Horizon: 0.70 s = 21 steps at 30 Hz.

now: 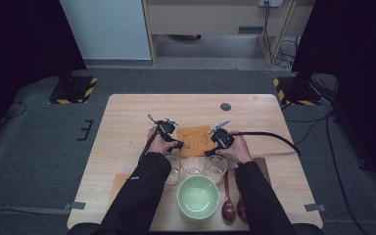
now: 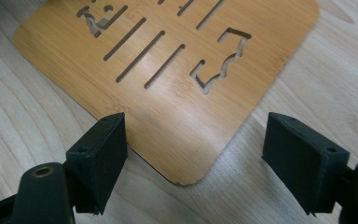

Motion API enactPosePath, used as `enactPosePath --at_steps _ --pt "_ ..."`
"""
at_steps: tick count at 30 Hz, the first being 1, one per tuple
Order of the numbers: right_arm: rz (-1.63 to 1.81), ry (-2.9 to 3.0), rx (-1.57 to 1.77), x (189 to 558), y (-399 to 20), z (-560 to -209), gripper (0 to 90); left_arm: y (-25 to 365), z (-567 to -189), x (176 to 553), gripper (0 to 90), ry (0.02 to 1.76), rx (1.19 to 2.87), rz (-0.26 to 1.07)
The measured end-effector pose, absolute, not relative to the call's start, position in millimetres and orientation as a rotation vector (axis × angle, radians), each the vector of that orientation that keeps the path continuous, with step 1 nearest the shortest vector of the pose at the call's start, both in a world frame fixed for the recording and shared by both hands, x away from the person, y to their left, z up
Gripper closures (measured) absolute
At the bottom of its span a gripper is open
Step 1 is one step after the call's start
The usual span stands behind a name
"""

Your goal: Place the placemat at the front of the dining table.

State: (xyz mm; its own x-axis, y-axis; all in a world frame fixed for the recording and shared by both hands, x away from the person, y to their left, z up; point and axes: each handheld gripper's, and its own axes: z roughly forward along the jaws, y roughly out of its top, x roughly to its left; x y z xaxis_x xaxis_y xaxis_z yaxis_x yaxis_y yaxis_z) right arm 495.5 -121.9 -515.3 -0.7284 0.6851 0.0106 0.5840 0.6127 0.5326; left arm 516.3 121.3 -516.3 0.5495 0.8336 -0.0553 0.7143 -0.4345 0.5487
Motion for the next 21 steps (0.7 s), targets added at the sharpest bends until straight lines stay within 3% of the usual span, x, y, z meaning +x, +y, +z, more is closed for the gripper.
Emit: enactPosePath --at_steps 21 --pt "0.842 2.601 1.03 502.8 -114.9 -523.1 17.2 121.5 -516.6 519.0 16.2 1.192 2.227 0.27"
